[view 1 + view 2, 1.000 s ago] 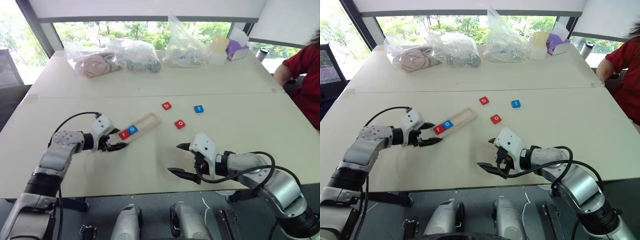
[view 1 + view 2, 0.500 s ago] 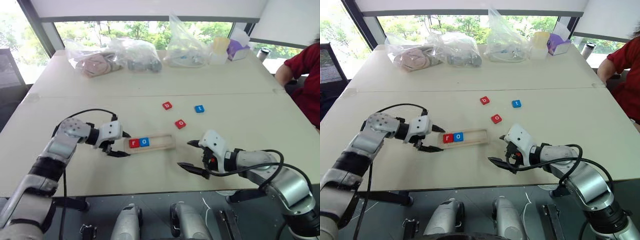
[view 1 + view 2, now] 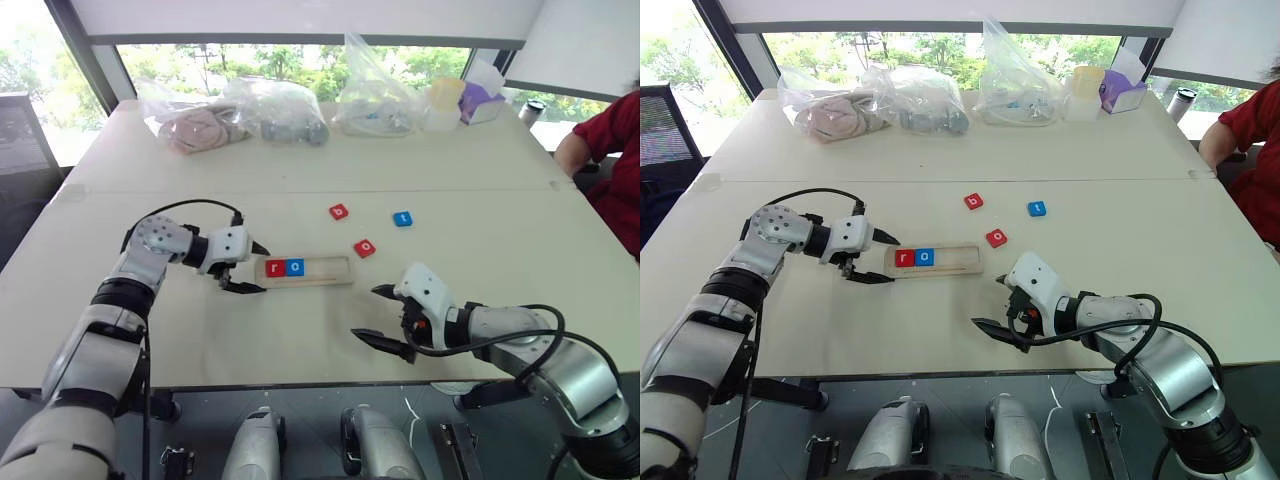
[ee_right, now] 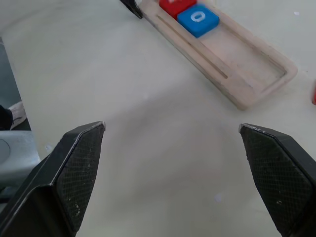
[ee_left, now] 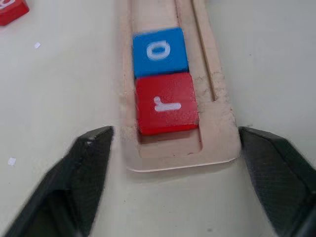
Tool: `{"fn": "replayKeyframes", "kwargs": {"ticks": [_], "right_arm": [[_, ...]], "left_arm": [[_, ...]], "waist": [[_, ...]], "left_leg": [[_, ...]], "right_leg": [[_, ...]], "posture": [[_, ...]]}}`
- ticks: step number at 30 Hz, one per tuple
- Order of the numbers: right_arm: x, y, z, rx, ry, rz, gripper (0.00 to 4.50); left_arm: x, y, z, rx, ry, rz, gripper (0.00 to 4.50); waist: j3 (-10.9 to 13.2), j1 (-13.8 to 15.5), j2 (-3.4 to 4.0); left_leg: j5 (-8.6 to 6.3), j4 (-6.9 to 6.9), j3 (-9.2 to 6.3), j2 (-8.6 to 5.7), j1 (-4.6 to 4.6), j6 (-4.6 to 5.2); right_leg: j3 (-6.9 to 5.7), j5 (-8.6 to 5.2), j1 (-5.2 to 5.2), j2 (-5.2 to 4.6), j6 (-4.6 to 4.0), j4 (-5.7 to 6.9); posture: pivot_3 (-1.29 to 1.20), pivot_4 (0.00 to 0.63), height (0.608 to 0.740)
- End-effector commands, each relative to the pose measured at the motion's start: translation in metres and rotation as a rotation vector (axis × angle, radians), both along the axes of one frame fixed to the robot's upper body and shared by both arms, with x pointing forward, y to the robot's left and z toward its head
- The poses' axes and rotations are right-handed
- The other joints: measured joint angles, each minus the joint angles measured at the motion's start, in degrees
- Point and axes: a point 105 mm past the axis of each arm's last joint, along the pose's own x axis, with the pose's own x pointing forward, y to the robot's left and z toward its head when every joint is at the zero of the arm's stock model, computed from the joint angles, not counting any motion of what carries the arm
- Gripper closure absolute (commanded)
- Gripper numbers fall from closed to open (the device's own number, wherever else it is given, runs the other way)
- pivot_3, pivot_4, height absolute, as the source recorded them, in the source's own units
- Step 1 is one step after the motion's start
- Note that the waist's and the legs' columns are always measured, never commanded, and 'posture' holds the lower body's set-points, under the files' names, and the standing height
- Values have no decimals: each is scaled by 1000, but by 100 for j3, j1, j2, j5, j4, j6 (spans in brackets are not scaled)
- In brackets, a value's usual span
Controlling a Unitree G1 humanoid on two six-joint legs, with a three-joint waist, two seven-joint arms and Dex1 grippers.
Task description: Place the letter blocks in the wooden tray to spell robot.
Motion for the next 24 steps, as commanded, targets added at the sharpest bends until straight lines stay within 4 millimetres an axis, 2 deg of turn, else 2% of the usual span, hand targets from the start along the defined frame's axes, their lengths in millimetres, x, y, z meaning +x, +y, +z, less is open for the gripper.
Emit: {"fn": "replayKeyframes", "kwargs": {"ticks": [1, 4, 7, 10, 11, 12, 15, 17, 20, 22, 24], "right_arm": [[1, 2, 13, 27, -47, 0, 0], [4, 2, 16, 58, -44, -13, 0], [13, 3, 27, 136, -68, -47, 0], [45, 3, 57, 257, -147, -148, 0], [61, 5, 63, 268, -168, -188, 0], [71, 7, 66, 266, -178, -211, 0], [101, 19, 66, 243, -190, -262, 0], [134, 34, 66, 268, -175, -333, 0], [173, 52, 56, 248, -149, -413, 0], [188, 61, 49, 230, -134, -441, 0], [195, 69, 44, 224, -120, -439, 0]], "left_arm": [[-4, 6, -16, 56, 45, 9, 41], [-3, 10, -14, 69, 40, 16, 41], [-5, 18, -6, 83, 48, 15, 41], [-17, 43, 39, 42, 124, 71, 41], [-24, 51, 58, -4, 152, 108, 41], [-30, 53, 69, -34, 173, 130, 41], [-38, 60, 95, -132, 197, 212, 41], [-36, 66, 122, -313, 164, 318, 41], [-39, 70, 145, -539, 126, 438, 41], [-45, 68, 154, -655, 115, 485, 41], [-51, 67, 156, -713, 111, 518, 41]], "waist": [[0, -10, 0], [0, -4, 0], [0, -26, -1], [12, -208, -19], [15, -271, -21], [18, -324, -25], [17, -289, -21], [19, -301, -11], [22, -330, -8], [23, -330, -8], [21, -306, -12]], "left_leg": [[0, 0, 1, 0, 0, 1], [-1, 0, -1, 0, 0, 2], [-1, 7, -3, 3, 0, 2], [-1, 11, 0, 11, -3, 2], [-1, 12, 3, 26, -6, 1], [-1, 12, -1, 30, -13, 2], [-1, 4, -9, 41, -11, 2], [-1, -8, -12, 39, -5, 2], [0, -7, -10, 40, -5, 3], [0, -8, -6, 40, -8, 3], [0, -23, -6, 37, -9, 3]], "right_leg": [[1, 0, 0, 0, 0, 0], [0, 1, 0, 0, 1, 0], [-1, 2, 1, 3, 2, 5], [0, 4, -5, 12, 2, 9], [10, 9, -22, 25, -5, 12], [14, 23, -27, 34, -18, 12], [6, 19, -28, 49, -18, 16], [3, 16, -28, 52, -17, 17], [9, 18, -33, 56, -16, 22], [13, 20, -35, 56, -10, 22], [14, 24, -36, 49, 16, 18]], "posture": [[0, 150, 740], [0, 150, 740], [0, 150, 740], [0, 150, 740], [0, 150, 740], [0, 150, 740], [0, 150, 740], [0, 150, 740], [0, 150, 740], [0, 150, 740], [0, 150, 740]]}}
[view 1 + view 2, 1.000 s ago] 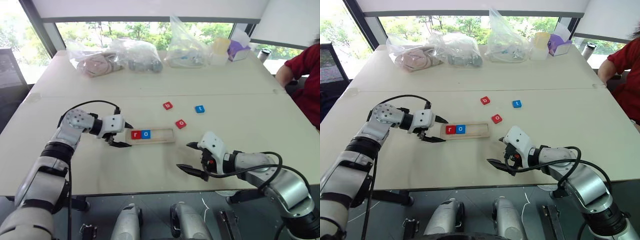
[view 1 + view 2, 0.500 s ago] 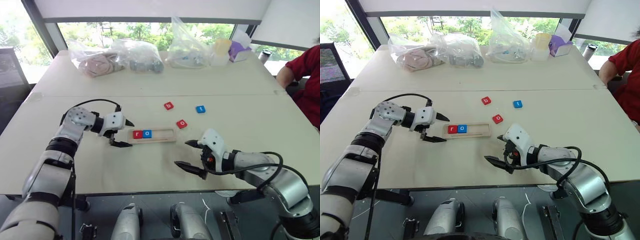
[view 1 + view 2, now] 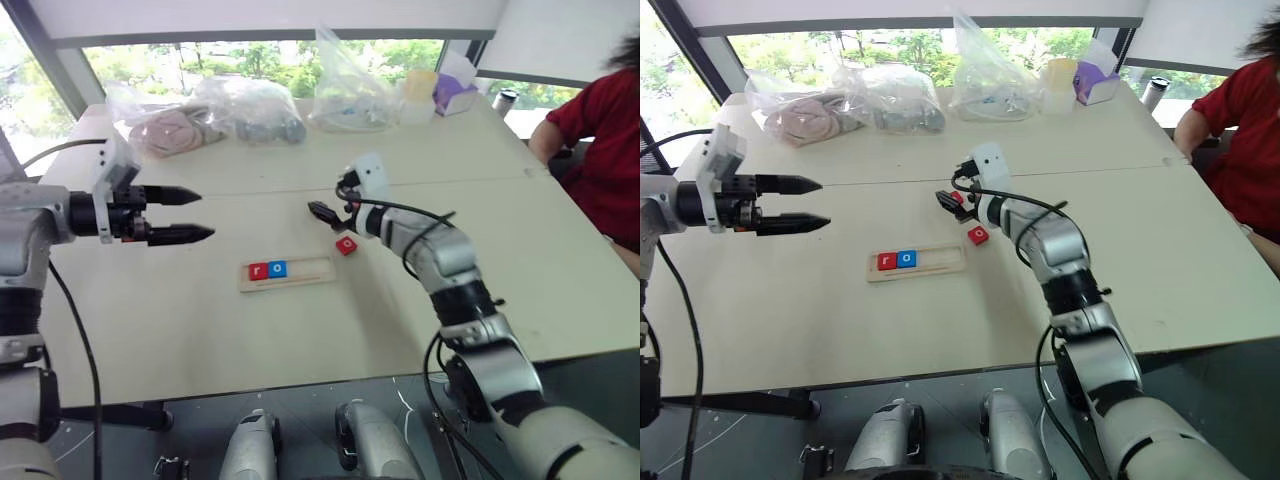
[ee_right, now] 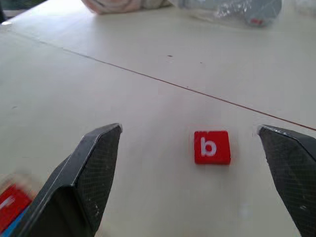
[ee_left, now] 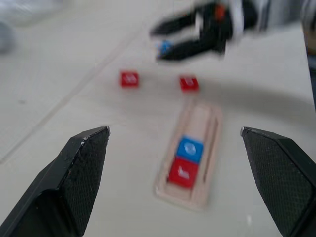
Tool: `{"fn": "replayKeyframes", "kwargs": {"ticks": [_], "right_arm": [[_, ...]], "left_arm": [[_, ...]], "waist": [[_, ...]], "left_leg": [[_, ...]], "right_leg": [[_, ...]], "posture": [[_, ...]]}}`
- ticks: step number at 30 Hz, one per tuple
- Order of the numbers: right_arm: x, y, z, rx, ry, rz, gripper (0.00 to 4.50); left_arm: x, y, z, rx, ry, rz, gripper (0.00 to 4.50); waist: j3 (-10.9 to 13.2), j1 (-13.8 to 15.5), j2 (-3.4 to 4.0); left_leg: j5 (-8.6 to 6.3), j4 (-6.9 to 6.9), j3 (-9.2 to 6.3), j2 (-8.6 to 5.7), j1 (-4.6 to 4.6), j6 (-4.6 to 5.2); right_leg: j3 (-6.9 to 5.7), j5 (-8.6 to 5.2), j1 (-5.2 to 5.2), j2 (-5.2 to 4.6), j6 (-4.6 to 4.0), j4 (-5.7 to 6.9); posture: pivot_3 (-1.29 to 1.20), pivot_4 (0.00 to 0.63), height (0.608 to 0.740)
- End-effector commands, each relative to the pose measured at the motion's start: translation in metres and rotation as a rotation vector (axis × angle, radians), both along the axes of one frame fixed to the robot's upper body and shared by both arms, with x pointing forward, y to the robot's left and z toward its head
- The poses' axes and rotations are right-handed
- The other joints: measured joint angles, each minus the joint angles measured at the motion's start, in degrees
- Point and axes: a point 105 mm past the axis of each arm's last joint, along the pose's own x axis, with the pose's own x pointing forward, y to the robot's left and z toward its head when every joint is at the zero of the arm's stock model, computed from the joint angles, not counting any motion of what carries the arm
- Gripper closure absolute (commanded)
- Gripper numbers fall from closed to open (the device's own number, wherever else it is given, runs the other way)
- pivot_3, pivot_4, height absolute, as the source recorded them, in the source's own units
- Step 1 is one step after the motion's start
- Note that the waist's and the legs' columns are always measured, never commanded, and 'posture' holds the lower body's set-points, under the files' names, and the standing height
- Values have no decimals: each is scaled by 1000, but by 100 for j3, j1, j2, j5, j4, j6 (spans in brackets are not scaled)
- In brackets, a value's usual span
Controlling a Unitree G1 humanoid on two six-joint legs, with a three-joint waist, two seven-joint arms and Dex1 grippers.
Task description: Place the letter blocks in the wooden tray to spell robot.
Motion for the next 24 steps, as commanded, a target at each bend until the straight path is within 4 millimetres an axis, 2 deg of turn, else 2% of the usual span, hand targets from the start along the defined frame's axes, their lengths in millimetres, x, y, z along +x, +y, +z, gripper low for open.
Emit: {"fn": "replayKeyframes", "kwargs": {"ticks": [1, 10, 13, 18, 24], "right_arm": [[12, 7, 0, -5, -19, -8, 0], [17, 25, -25, -91, 27, 17, 0], [18, 24, -36, -159, 6, -6, 892], [18, 25, -36, -138, 1, 2, 3335], [23, 17, -28, -83, -8, -43, 3394]], "left_arm": [[-12, 0, 22, -93, -64, 76, 41], [-33, 1, 7, -144, -33, 186, 41], [-33, 3, 2, -121, -30, 207, 0], [-29, 0, -3, -104, -22, 202, 0], [-24, -10, -11, -100, -6, 163, 0]], "waist": [[-1, 15, -2], [-1, -23, -2], [-1, -18, -2], [-1, -6, -2], [-1, -6, -2]], "left_leg": [[0, -10, -2, -4, -1, -1], [3, -39, -3, -15, 8, -6], [9, -39, -4, -16, 9, -17], [16, -38, -4, -22, 9, -29], [16, -38, -4, -24, 8, -29]], "right_leg": [[-1, -2, 0, -7, 6, -3], [-1, -3, -4, -45, 10, -8], [-2, -3, -3, -47, 8, -8], [-4, -5, 1, -54, 3, -8], [-4, -4, 2, -59, 5, -12]], "posture": [[0, 150, 740], [0, 150, 740], [0, 150, 740], [0, 150, 740], [0, 150, 740]]}}
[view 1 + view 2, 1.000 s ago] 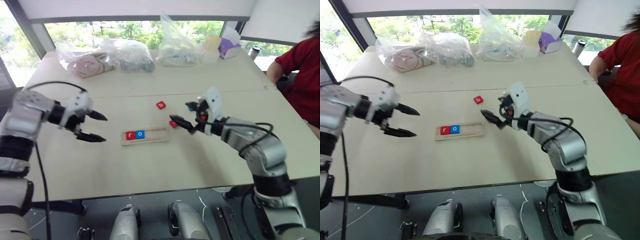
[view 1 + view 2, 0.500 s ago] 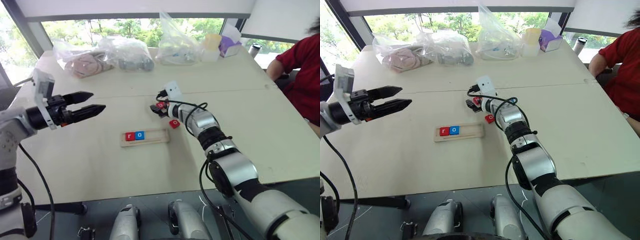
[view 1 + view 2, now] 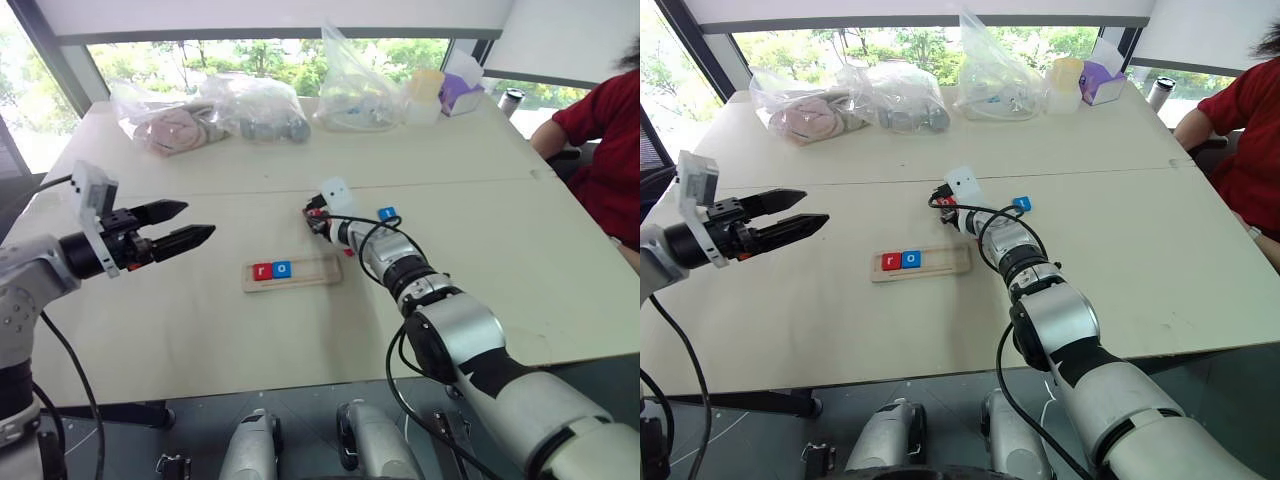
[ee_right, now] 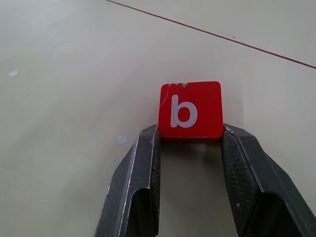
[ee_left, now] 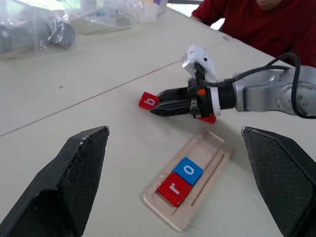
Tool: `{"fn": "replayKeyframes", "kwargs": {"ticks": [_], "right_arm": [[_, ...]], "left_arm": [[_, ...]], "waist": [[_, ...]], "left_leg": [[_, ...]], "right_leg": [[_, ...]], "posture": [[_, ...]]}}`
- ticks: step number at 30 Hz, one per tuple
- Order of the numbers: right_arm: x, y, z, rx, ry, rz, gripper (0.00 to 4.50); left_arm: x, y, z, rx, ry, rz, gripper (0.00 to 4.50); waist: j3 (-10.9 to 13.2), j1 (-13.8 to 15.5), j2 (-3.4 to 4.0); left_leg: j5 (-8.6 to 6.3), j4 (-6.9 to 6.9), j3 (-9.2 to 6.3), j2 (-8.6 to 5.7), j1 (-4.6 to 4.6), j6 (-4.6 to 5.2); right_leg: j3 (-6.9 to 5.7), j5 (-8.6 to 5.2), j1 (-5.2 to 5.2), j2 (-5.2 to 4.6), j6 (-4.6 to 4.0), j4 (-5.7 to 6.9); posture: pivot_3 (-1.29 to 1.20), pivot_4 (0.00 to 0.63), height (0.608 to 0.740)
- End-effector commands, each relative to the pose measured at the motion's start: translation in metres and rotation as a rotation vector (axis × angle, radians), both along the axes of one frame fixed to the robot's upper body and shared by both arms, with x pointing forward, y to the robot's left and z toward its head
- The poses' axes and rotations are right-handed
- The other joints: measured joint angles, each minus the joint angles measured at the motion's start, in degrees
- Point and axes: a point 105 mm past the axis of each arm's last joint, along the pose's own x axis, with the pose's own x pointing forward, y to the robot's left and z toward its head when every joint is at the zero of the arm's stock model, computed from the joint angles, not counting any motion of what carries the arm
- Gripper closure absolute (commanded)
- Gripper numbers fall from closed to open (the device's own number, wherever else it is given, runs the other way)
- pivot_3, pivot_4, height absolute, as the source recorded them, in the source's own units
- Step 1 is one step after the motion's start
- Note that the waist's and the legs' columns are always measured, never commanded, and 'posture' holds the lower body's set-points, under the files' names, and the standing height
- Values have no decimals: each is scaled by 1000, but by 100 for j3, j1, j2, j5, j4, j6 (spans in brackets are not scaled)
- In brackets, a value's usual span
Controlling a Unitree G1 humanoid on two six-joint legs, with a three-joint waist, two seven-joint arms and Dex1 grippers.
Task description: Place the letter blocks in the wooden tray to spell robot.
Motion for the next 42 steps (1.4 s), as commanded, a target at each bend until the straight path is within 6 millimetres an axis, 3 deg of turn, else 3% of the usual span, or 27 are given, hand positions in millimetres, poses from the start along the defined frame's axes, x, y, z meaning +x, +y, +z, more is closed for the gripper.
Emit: {"fn": "replayKeyframes", "kwargs": {"ticks": [1, 4, 6, 8, 10, 14, 18, 22, 30, 34, 35, 37, 39, 42], "right_arm": [[8, -3, 28, 53, -74, -15, 3394], [9, -13, 44, 109, -103, -22, 3394], [3, -30, 61, 150, -140, -50, 3394], [-22, -60, 76, 180, -163, -134, 3394], [-45, -76, 80, 183, -157, -184, 3394], [-112, -111, 49, 162, -24, -398, 3394], [-145, -107, 32, 166, 66, -439, 3394], [-159, -111, 14, 146, 139, -500, 3394], [-153, -101, -11, 222, 257, -603, 3394], [-151, -97, -15, 270, 290, -601, 1449], [-152, -100, -18, 244, 302, -612, 815], [-155, -110, -21, 192, 324, -657, 55], [-153, -114, -11, 195, 306, -642, 55], [-147, -118, 21, 168, 195, -574, 55]], "left_arm": [[2, -6, 7, 8, -37, -27, 0], [1, -11, 5, 6, -30, -54, 0], [-1, -17, 5, -2, -22, -84, 0], [-5, -29, 2, 4, -10, -133, 0], [-8, -36, 1, 10, -8, -160, 0], [-13, -65, -3, 18, 1, -266, 0], [-10, -76, -13, 40, 23, -317, 0], [-4, -80, -17, 59, 31, -345, 0], [3, -82, -23, 82, 35, -361, 0], [4, -79, -24, 90, 37, -356, 0], [4, -77, -26, 95, 41, -351, 0], [4, -74, -28, 105, 49, -343, 0], [4, -72, -29, 124, 52, -341, 0], [5, -66, -25, 128, 46, -333, 0]], "waist": [[0, -2, 0], [1, -1, 1], [0, 21, 1], [-1, 91, 1], [-1, 145, 2], [-6, 188, 2], [-2, 123, 10], [-2, 99, 9], [-2, 9, 10], [-2, 12, 10], [-3, 12, 10], [-3, 17, 9], [-3, 21, 9], [-2, 16, 10]], "left_leg": [[0, 0, 0, 0, 0, 0], [0, -2, -1, 1, -1, 0], [0, -2, -3, 1, -1, 0], [0, -6, -14, -2, -9, 0], [-1, -12, -17, -4, -11, 0], [-2, -13, -15, -3, -10, 0], [0, -1, -7, -1, 6, -1], [2, 3, -11, -2, 24, -2], [2, -2, -7, -5, -3, -2], [1, -9, -8, -8, -5, 0], [1, -9, -9, -8, -5, 0], [1, -9, -11, -8, -4, 0], [1, -7, -14, -6, -2, -1], [1, -6, -14, -6, -3, -1]], "right_leg": [[0, 0, 0, 0, 0, 0], [0, 0, -1, 0, 0, 0], [0, 0, -1, 0, 0, -1], [-6, 0, 0, -4, 2, -3], [-6, -3, -4, -12, 10, -2], [-6, -5, -6, -6, 9, -3], [-3, -6, -1, 7, -26, -2], [-8, -1, 7, 12, -34, -3], [-9, -4, -7, 9, -31, -16], [-4, -15, -7, 8, -14, -17], [-4, -15, -7, 8, -14, -17], [-5, -15, -5, 7, -14, -16], [-7, -15, -2, 5, -15, -16], [-6, -15, -3, 1, -15, -17]], "posture": [[0, 150, 740], [0, 150, 740], [0, 150, 740], [0, 150, 740], [0, 150, 740], [0, 150, 740], [0, 150, 740], [0, 150, 740], [0, 150, 740], [0, 150, 740], [0, 150, 740], [0, 150, 740], [0, 150, 740], [0, 150, 740]]}}
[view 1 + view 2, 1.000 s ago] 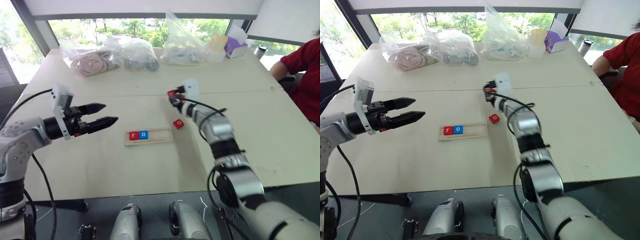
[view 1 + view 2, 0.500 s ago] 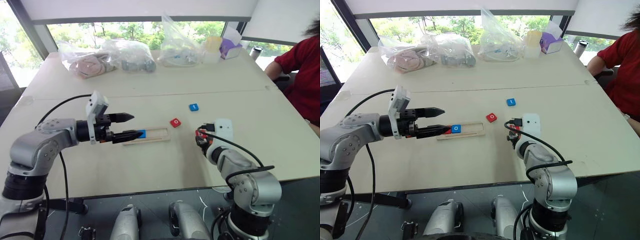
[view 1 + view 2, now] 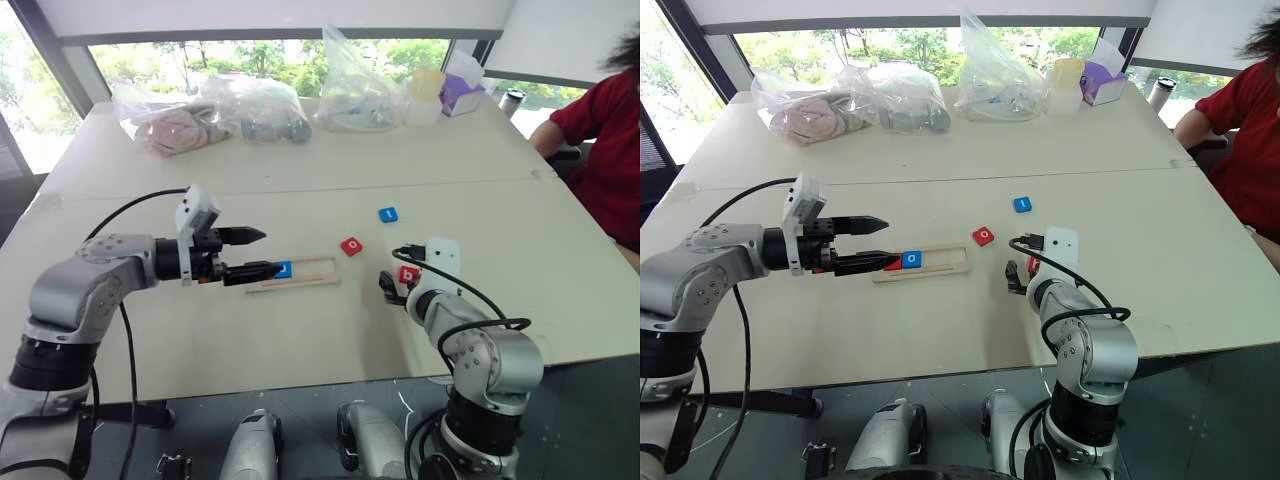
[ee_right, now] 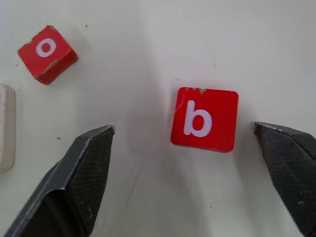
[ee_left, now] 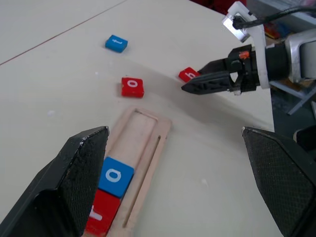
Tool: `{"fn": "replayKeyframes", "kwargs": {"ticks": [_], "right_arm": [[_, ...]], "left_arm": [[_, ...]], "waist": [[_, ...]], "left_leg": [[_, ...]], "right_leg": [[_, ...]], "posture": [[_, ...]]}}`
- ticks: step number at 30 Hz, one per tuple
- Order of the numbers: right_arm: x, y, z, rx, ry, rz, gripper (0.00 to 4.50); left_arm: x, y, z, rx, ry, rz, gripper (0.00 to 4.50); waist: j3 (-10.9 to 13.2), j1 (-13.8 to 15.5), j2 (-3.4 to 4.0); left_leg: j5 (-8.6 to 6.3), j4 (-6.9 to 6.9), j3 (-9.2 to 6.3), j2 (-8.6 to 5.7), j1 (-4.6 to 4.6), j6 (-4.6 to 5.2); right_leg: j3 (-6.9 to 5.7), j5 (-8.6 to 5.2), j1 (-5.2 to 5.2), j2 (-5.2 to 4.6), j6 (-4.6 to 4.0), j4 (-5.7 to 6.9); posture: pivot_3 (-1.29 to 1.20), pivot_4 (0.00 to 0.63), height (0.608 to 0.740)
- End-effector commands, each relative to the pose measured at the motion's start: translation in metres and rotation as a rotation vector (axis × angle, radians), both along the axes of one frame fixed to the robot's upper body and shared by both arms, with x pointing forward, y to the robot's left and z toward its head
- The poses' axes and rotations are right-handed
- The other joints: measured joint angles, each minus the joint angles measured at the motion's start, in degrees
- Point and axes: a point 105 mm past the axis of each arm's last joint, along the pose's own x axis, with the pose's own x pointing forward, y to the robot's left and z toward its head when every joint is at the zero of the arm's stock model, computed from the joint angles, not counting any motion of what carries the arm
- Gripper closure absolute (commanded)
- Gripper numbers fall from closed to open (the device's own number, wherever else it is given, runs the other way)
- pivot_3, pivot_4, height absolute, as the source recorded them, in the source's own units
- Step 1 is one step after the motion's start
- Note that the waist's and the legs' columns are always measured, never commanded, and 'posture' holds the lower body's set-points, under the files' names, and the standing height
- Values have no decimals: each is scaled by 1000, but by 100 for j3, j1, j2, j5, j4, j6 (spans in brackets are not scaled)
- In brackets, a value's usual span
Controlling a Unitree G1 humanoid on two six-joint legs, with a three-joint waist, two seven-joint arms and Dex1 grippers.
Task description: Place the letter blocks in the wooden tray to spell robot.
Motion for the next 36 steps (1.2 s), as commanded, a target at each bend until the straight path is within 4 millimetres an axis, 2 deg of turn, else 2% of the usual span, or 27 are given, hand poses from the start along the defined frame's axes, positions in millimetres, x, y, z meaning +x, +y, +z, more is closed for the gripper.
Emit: {"fn": "replayKeyframes", "kwargs": {"ticks": [1, 3, 5, 7, 8, 11, 16, 23, 31, 34, 36], "right_arm": [[4, -9, 48, -80, -158, 89, 55], [10, -12, 84, -138, -294, 270, 55], [10, -7, 97, -156, -351, 466, 55], [0, -8, 80, -244, -275, 739, 55], [0, -15, 72, -270, -234, 810, 55], [20, -46, 55, -335, -189, 895, 55], [26, -52, 36, -350, -216, 1148, 55], [35, -54, 18, -354, -204, 1234, 55], [41, -57, 7, -319, -202, 1194, 55], [39, -58, 4, -302, -196, 1197, 873], [39, -58, 3, -304, -198, 1194, 1848]], "left_arm": [[2, 7, 17, -1, -55, -1, 0], [-3, 7, 23, 7, -54, -51, 0], [-11, 3, 23, 32, -46, -117, 0], [-18, -4, 22, 68, -54, -171, 0], [-19, -6, 22, 79, -66, -181, 0], [-26, -18, 28, 80, -94, -210, 0], [-36, -26, 25, 64, -79, -226, 0], [-38, -18, 18, 62, -55, -161, 0], [-38, -16, 15, 51, -55, -128, 0], [-37, -15, 15, 52, -55, -126, 0], [-36, -15, 16, 54, -56, -124, 0]], "waist": [[5, -1, 7], [19, 4, 16], [18, 2, 10], [15, 6, 5], [15, 15, 4], [21, 2, 1], [25, -19, -1], [26, 5, -2], [26, 28, -2], [26, 30, -2], [25, 30, -2]], "left_leg": [[0, 0, 0, 0, -1, 0], [0, 3, 3, -5, -5, 0], [0, 6, 7, -10, -7, 0], [-6, -4, 6, -19, -3, 9], [-8, -13, 7, -24, -2, 11], [-20, -11, 11, -28, -4, 31], [-20, -1, 21, -29, 4, 32], [-18, 10, 18, -23, 6, 32], [-18, 15, 20, -28, 4, 31], [-18, 17, 20, -27, 5, 30], [-17, 17, 19, -27, 5, 30]], "right_leg": [[0, 0, 0, 0, 0, 0], [1, 0, -3, -7, 0, -1], [4, -1, -1, -10, 2, -11], [0, -7, 11, -5, 9, -25], [0, -17, 12, -6, 23, -25], [0, -26, 13, -3, 25, -26], [19, -26, 9, 8, 34, -9], [14, -23, 10, 13, 29, 4], [17, -15, 13, 4, 19, 4], [17, -15, 13, 5, 19, 4], [17, -14, 14, 6, 19, 4]], "posture": [[0, 150, 740], [0, 150, 740], [0, 150, 740], [0, 150, 740], [0, 150, 740], [0, 150, 740], [0, 150, 740], [0, 150, 740], [0, 150, 740], [0, 150, 740], [0, 150, 740]]}}
